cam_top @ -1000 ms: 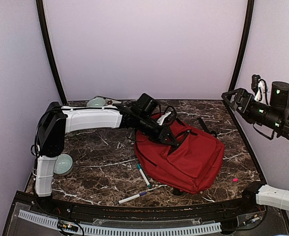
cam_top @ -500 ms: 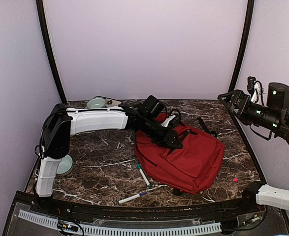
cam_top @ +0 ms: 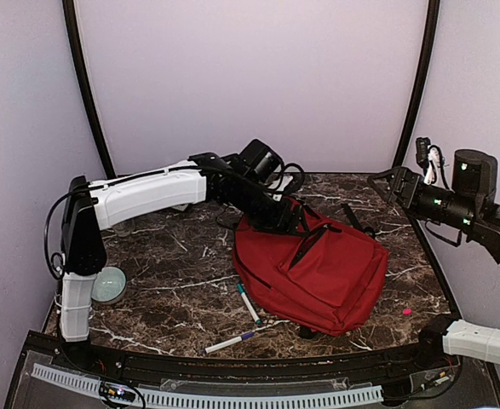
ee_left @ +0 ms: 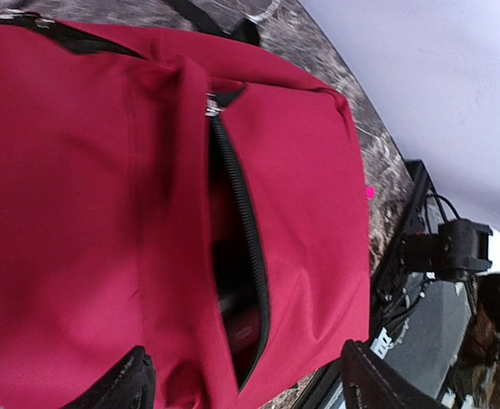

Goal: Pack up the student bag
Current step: Place the pen in the lower front pocket of the bag, then pick up the pen from the center of the board.

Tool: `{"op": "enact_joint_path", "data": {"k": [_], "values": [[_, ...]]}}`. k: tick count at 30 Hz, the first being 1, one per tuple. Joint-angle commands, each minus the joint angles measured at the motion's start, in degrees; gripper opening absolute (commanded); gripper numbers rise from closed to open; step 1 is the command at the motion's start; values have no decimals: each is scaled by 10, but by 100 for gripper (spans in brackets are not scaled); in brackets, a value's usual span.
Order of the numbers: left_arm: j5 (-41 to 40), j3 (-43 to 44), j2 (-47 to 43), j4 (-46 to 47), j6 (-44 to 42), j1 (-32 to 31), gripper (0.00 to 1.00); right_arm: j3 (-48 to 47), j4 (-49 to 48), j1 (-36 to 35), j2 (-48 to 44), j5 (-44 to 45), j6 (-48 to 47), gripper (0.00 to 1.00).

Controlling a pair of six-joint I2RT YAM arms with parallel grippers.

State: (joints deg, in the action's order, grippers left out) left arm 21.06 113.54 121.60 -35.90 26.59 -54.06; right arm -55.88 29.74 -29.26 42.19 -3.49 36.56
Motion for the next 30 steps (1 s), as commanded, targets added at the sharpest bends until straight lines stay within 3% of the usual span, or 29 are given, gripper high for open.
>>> {"op": "enact_joint_path", "data": {"k": [1, 6, 12, 23, 30], "values": [[-105, -23, -99, -73, -3, 1, 82, 12, -43, 3, 13, -33, -68, 93], [-200, -94, -173, -111, 24, 5, 94, 15, -69, 2, 48, -96, -137, 92], [-260, -192, -275, -134, 88, 26, 95, 18, -117, -25, 115, -163, -189, 89], [-334, -314, -442, -214, 138, 69, 90, -35, -67, -249, 287, -101, -383, 90], [-345, -358, -499, -178, 135, 94, 90, -74, 1, -369, 383, -39, -468, 90]]}}
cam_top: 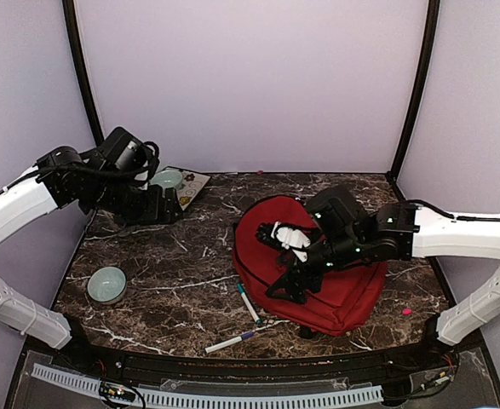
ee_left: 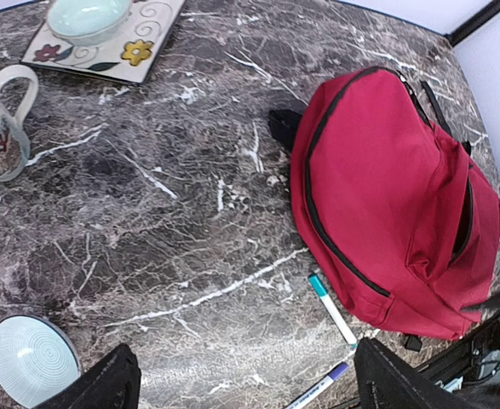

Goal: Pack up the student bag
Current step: Pick up the pen from the center of the board.

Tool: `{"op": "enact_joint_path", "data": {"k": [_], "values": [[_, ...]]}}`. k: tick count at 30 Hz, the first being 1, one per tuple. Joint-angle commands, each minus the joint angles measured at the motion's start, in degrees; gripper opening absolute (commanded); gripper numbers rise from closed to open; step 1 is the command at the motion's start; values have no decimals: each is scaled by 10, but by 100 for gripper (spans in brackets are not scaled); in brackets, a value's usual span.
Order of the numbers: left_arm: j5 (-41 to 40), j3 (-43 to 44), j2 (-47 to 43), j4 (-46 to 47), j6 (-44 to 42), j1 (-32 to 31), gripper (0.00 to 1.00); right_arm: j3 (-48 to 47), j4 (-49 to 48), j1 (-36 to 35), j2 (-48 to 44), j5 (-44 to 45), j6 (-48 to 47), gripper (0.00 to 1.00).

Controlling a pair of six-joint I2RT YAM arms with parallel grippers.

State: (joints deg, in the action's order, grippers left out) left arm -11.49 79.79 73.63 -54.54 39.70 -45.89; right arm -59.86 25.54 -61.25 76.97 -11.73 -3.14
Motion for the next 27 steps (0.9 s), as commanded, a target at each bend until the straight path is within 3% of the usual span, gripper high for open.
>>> {"op": "enact_joint_path", "data": {"k": [1, 15, 27], "values": [[-20, -21, -19, 13, 3, 14, 90, -38, 51, -59, 47, 49, -76, 90], [-36, -23, -16, 47, -18, 21, 88, -75, 36, -117, 190, 52, -178, 89], [-20, -58, -54, 39, -4, 22, 87, -112, -10, -132, 284, 33, -183, 71]]}}
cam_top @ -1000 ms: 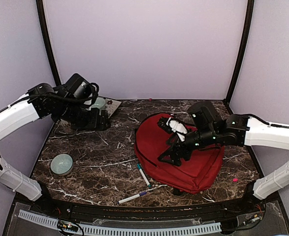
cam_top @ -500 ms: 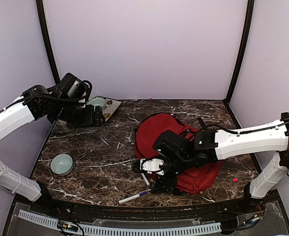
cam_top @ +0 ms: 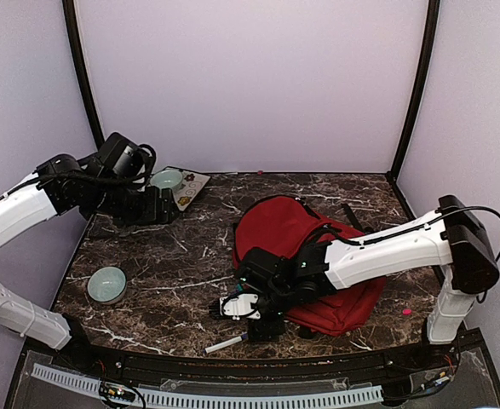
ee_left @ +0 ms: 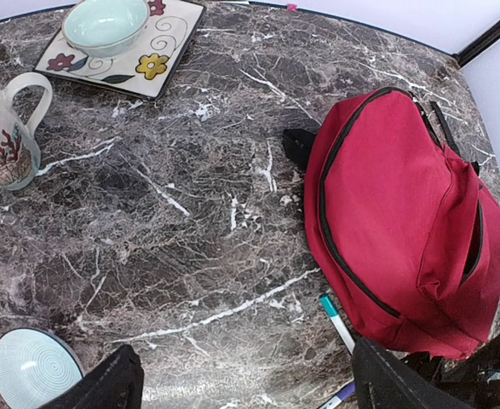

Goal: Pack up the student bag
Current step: Pick up the pen from the center of the board.

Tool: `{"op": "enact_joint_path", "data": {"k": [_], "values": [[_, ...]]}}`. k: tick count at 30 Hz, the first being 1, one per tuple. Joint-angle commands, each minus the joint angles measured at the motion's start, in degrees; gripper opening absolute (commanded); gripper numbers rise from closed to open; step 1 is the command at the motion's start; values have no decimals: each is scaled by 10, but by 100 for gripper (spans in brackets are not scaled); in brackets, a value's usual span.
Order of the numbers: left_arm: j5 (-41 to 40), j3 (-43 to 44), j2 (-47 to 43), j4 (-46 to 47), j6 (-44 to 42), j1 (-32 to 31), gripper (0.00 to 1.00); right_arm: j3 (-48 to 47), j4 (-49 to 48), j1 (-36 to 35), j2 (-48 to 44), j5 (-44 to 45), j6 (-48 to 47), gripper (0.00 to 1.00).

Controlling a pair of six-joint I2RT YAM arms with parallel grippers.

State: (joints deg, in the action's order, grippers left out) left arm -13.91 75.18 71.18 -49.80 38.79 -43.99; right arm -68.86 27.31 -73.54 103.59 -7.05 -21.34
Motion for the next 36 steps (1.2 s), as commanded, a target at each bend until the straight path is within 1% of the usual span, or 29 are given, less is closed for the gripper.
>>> {"op": "enact_joint_path", "data": {"k": [1, 6, 9, 12, 18, 21, 25, 29, 34, 36], "values": [[5, -14, -32, -11, 6, 3, 87, -28, -25, -10, 27, -13, -2, 69], [2, -16, -45, -37, 5, 3, 87, -60, -1, -16, 83, -15, 4, 58], [1, -20, -53, -45, 7, 3, 87, -53, -15, -21, 93, -18, 10, 47], [0, -28, -65, -45, 14, 3, 87, -40, -34, -26, 93, -13, 16, 42], [5, -49, -80, -33, 23, 3, 87, -2, -54, -34, 91, 3, 30, 18], [8, -50, -77, -30, 23, 3, 87, 20, -62, -36, 83, -2, 37, 13], [11, -50, -72, -27, 23, 3, 87, 49, -72, -36, 65, 1, 40, 9], [18, -55, -72, -19, 24, 3, 87, 54, -74, -37, 46, 6, 43, 2], [39, -49, -66, -18, 23, 3, 87, 54, -87, -36, 1, 11, 63, 0], [47, -45, -65, -20, 21, 3, 86, 50, -93, -35, -16, 30, 82, 0]]}}
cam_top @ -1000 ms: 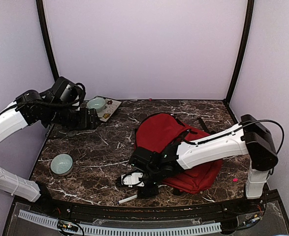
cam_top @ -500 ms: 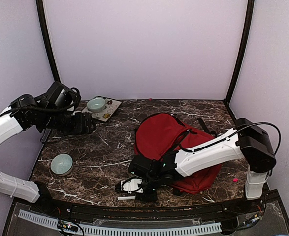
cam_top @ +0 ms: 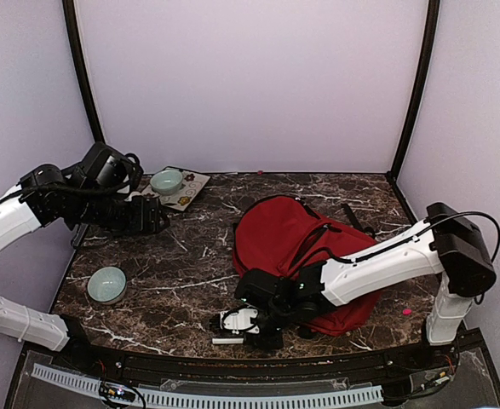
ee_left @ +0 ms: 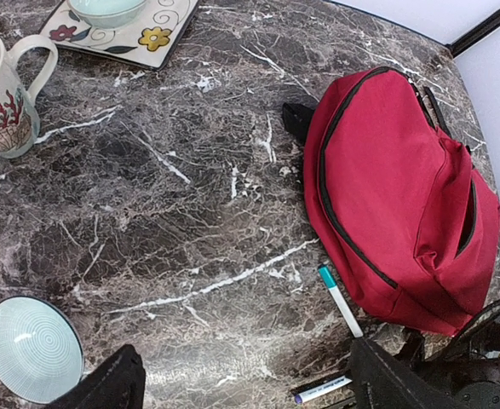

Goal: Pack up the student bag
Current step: Pick up the pen from the center of the board, then pass from the right arm to the left

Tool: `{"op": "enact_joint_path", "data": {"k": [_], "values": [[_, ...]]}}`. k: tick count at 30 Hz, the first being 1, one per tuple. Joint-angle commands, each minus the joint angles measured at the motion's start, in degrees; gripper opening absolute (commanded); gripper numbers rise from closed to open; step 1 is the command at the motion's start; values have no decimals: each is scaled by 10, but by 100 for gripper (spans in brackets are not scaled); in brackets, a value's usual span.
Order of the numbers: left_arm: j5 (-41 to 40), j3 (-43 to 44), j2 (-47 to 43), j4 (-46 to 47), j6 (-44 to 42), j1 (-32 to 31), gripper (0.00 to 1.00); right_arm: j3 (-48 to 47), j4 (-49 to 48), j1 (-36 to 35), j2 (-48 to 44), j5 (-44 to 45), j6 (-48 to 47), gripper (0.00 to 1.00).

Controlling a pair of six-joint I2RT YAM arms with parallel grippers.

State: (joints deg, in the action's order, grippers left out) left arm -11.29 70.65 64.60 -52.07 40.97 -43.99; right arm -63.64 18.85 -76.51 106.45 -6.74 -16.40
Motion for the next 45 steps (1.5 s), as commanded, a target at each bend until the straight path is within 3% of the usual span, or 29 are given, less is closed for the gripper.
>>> {"op": "enact_joint_path", "data": {"k": [1, 10, 24, 38, 45], "values": [[25, 5, 3, 0, -1, 3, 85, -5, -9, -4, -54, 36, 42, 0], [76, 38, 4, 8, -17, 3, 82, -11, -15, 10, -145, 108, 91, 0], [244, 44, 16, 166, -72, 3, 82, 3, 16, 96, -314, 122, 146, 0], [350, 11, 29, 308, -78, 3, 79, -9, 114, 199, -416, 13, 275, 0], [443, 14, 61, 364, -79, 3, 79, -52, 172, 255, -437, -187, 300, 0]]}}
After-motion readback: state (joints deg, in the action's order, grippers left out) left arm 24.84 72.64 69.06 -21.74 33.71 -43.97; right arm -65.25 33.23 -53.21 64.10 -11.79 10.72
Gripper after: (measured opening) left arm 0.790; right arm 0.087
